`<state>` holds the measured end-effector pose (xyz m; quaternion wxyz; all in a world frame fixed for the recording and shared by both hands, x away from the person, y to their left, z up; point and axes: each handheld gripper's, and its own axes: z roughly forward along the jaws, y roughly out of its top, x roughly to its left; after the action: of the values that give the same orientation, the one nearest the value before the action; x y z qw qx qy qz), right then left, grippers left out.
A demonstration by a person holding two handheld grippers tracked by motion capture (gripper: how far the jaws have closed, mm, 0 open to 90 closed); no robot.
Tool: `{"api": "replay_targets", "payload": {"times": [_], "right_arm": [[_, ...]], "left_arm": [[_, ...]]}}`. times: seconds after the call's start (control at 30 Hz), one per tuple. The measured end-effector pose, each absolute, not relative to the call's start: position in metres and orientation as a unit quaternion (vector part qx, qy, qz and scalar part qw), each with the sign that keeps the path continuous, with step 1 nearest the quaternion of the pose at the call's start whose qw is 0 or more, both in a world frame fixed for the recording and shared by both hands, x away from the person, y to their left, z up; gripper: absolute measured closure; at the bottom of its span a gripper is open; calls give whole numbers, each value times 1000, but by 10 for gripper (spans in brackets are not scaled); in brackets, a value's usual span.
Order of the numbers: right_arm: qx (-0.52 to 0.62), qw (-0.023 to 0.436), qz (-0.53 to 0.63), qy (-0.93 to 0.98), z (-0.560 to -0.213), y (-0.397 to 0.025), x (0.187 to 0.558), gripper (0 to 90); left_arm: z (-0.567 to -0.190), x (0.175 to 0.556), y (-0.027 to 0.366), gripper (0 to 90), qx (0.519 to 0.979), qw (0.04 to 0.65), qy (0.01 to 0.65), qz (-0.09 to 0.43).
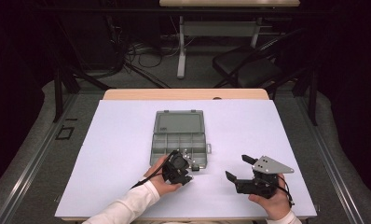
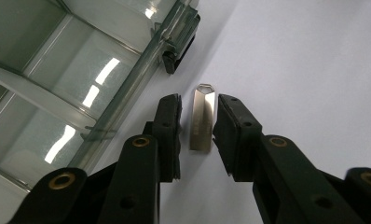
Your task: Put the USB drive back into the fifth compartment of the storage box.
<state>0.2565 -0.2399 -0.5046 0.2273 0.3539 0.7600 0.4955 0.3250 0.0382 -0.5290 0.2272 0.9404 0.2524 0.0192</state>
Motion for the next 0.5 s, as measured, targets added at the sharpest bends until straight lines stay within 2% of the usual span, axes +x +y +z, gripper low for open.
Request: {"api": "replay_targets", "payload": {"times": [0.5], "right_arm": [[354,225,494,761,-505,-240,257,163]], "left_arm": [[-531,324,33,721,946,213,243,23]]}}
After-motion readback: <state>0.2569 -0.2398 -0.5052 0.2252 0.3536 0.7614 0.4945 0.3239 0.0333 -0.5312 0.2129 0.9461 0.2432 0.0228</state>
